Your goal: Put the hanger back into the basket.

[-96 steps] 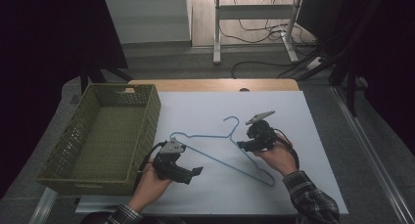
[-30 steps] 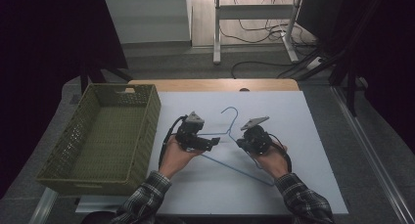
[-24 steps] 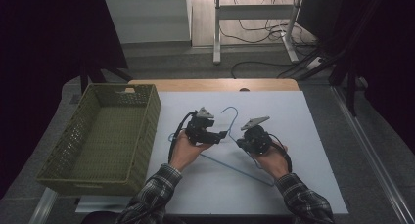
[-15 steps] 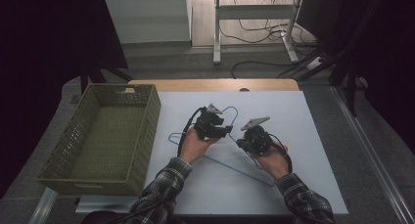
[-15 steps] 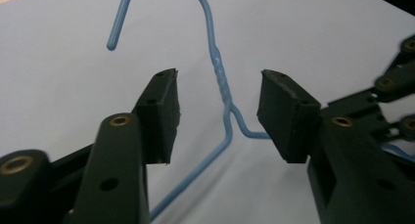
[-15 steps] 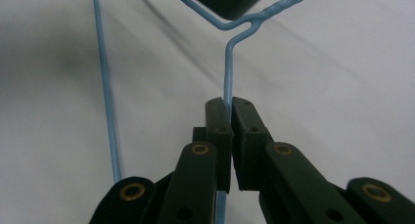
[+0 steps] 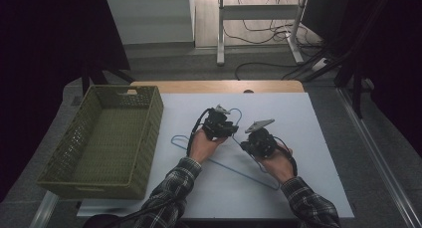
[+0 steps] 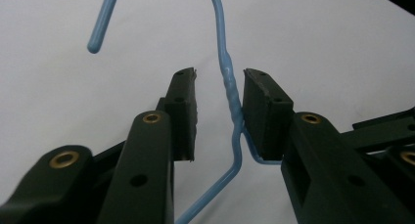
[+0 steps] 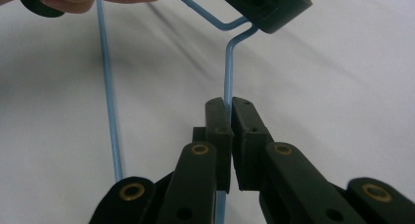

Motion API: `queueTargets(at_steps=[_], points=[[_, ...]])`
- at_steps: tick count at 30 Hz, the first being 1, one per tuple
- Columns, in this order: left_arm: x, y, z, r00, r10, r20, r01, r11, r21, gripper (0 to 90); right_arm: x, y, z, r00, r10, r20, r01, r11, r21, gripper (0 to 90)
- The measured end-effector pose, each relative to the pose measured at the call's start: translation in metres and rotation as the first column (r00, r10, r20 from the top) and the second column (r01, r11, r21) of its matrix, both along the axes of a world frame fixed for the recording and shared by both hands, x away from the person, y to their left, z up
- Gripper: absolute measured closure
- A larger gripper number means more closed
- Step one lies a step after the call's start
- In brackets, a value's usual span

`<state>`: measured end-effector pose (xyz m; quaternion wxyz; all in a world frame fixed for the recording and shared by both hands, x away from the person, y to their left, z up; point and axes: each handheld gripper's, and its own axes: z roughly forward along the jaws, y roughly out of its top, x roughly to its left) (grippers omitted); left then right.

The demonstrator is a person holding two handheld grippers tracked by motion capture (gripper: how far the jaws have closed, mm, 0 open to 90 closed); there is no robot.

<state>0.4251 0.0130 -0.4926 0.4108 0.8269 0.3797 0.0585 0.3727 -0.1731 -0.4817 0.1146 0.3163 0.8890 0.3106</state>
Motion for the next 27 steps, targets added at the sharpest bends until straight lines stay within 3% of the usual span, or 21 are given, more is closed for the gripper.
queueTargets(at_steps=[12,20,27], points=[[0.0,-0.002,-0.001,0.9992,-0.013,-0.039,0.012,0.9997,-0.022,79.7,-0.001,0.001,-0.001,1.0,0.007,-0.002,-0.007,1.0,0.0,86.5],[-0.002,-0.001,0.0,0.9977,0.007,-0.067,-0.01,0.9991,-0.042,82.2,0.0,0.0,-0.001,0.9999,0.009,-0.012,-0.009,0.9999,0.008,85.4],[-0.008,0.0,0.003,0.9976,0.025,-0.064,-0.029,0.9973,-0.068,83.4,0.002,-0.009,0.009,0.9991,0.001,-0.042,0.001,0.998,0.063,69.7]])
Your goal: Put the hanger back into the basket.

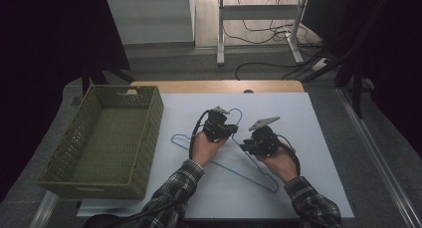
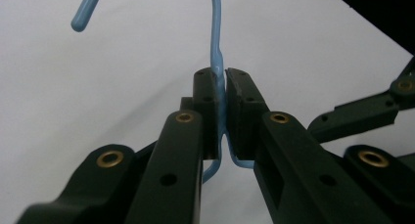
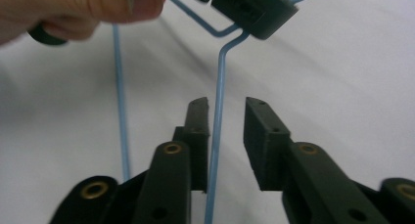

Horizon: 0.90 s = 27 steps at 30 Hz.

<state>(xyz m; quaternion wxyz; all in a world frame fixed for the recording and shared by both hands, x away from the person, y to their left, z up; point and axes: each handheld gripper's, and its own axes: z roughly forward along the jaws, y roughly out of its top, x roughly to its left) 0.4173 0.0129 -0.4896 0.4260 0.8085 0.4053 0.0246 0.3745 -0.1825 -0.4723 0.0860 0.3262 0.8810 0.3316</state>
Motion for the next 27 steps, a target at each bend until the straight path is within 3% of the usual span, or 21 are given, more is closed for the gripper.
queueTargets(at_steps=[5,10,12,15,18,23,27], points=[[-0.006,0.001,0.002,1.0,0.002,0.008,-0.002,0.9998,-0.02,83.8,0.004,-0.002,0.005,0.9983,0.001,-0.058,0.001,0.9991,0.043,63.3],[-0.011,0.002,0.006,0.9997,-0.004,0.024,0.004,0.9997,-0.022,83.9,0.012,0.008,-0.005,0.9926,0.012,-0.121,-0.007,0.9992,0.04,64.8],[-0.012,0.003,0.006,0.9996,-0.005,0.028,0.006,0.9997,-0.025,83.9,0.014,0.011,-0.01,0.9893,0.01,-0.146,-0.005,0.9995,0.031,69.2],[-0.013,0.005,0.008,0.9995,-0.009,0.03,0.01,0.9996,-0.026,83.9,0.016,0.011,-0.013,0.9847,0.02,-0.173,-0.011,0.9988,0.048,84.7],[-0.014,0.008,0.008,0.9994,-0.017,0.03,0.018,0.9993,-0.033,82.4,0.015,0.013,-0.011,0.9823,0.011,-0.187,-0.003,0.9989,0.046,86.7],[-0.019,0.021,0.017,0.9986,-0.035,0.039,0.036,0.9982,-0.047,65.5,0.013,0.012,-0.006,0.9806,0.025,-0.195,-0.016,0.9988,0.046,87.3],[-0.027,0.04,0.03,0.9964,-0.053,0.066,0.056,0.9971,-0.05,51.3,0.009,0.013,0.002,0.9865,0.046,-0.157,-0.039,0.998,0.049,87.4]])
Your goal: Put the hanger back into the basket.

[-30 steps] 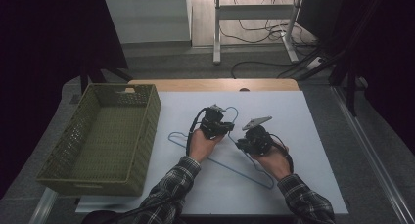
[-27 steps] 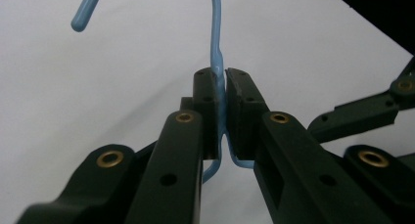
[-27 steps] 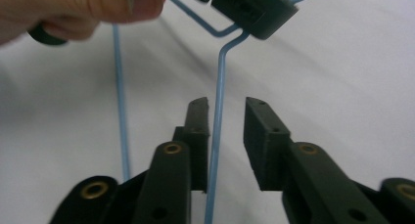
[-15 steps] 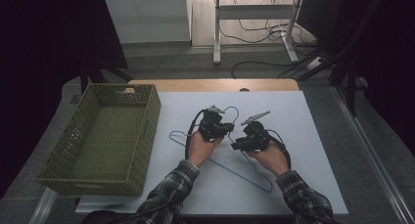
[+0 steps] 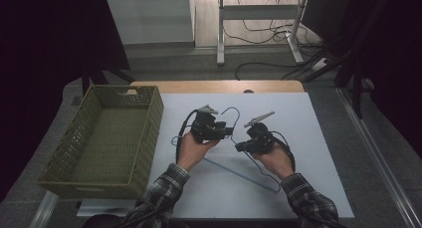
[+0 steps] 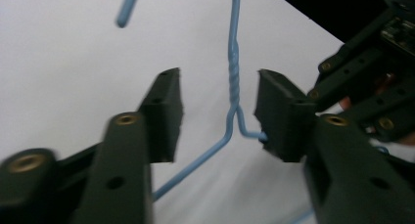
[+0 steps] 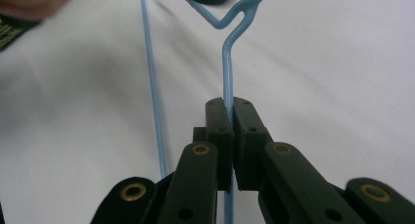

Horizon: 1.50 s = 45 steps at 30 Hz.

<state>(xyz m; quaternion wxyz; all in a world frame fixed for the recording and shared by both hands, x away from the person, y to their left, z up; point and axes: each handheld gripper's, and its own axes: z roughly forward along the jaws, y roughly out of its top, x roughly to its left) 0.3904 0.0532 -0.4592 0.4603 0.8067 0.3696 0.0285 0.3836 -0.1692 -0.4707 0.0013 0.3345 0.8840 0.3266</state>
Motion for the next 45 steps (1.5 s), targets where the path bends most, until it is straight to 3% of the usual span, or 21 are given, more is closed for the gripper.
queueTargets(at_steps=[7,16,22,30,37,38,40,42,45], points=[[-0.021,0.031,0.024,0.9992,-0.031,0.026,0.03,0.9989,0.037,34.9,-0.007,-0.003,0.013,0.9985,0.034,0.042,-0.035,0.9993,0.016,87.6],[-0.045,0.054,0.04,0.9956,-0.094,0.009,0.093,0.9929,0.074,22.7,-0.019,-0.014,0.036,0.9939,0.071,0.084,-0.076,0.9956,0.054,87.6],[-0.059,0.065,0.046,0.9878,-0.156,0.002,0.155,0.9817,0.111,17.3,-0.028,-0.022,0.046,0.9885,0.117,0.096,-0.122,0.9915,0.047,87.6],[-0.071,0.074,0.052,0.9593,-0.28,-0.037,0.282,0.9487,0.142,16.4,-0.046,-0.027,0.052,0.9766,0.191,0.1,-0.196,0.9792,0.052,87.5],[-0.083,0.085,0.055,0.9247,-0.378,-0.041,0.379,0.9053,0.192,22.6,-0.062,-0.022,0.056,0.9621,0.251,0.106,-0.257,0.9653,0.047,87.5],[-0.084,0.086,0.055,0.9231,-0.382,-0.042,0.383,0.9024,0.199,23.5,-0.064,-0.021,0.057,0.9589,0.263,0.107,-0.269,0.9618,0.05,87.5],[-0.084,0.088,0.054,0.9136,-0.404,-0.044,0.404,0.8914,0.205,28.1,-0.068,-0.017,0.057,0.9527,0.284,0.109,-0.29,0.9559,0.047,87.5],[-0.084,0.088,0.053,0.9069,-0.418,-0.05,0.42,0.8868,0.194,31.7,-0.072,-0.013,0.058,0.9445,0.308,0.114,-0.315,0.9481,0.044,87.5],[-0.085,0.085,0.051,0.8902,-0.452,-0.059,0.455,0.8733,0.175,37.2,-0.078,-0.006,0.059,0.9318,0.343,0.119,-0.349,0.9364,0.035,87.5]])
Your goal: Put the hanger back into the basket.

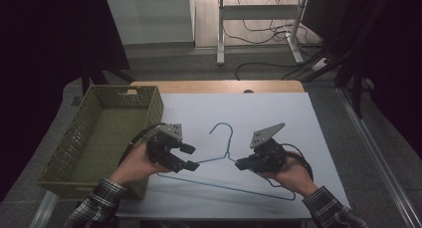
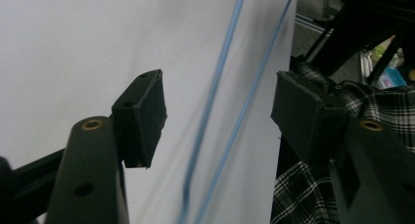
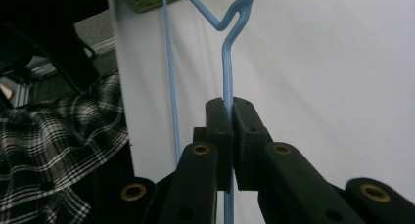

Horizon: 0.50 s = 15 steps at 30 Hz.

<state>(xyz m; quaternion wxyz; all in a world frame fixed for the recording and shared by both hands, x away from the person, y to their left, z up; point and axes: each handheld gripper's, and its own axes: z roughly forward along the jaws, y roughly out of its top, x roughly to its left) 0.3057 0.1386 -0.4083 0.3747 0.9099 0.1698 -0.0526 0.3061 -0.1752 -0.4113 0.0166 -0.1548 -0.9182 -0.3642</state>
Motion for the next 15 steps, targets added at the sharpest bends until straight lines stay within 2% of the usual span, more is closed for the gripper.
queueTargets(at_steps=[3,7,11,15], points=[[-0.001,-0.004,-0.003,0.9989,-0.04,-0.025,0.04,0.9991,-0.016,42.5,-0.004,0.006,0.001,0.9994,0.033,0.01,-0.033,0.9995,-0.005,87.5],[-0.001,-0.009,-0.007,0.9954,-0.083,-0.048,0.083,0.9965,-0.004,51.2,-0.008,0.013,0.001,0.9972,0.073,0.017,-0.073,0.9973,-0.01,87.4],[0.0,-0.013,-0.011,0.9912,-0.108,-0.077,0.108,0.9941,-0.002,61.9,-0.01,0.018,0.001,0.995,0.098,0.022,-0.097,0.9952,-0.013,87.5],[0.0,-0.017,-0.013,0.9865,-0.132,-0.097,0.133,0.9911,0.007,68.5,-0.011,0.022,0.001,0.9926,0.118,0.029,-0.118,0.9929,-0.019,87.4]])
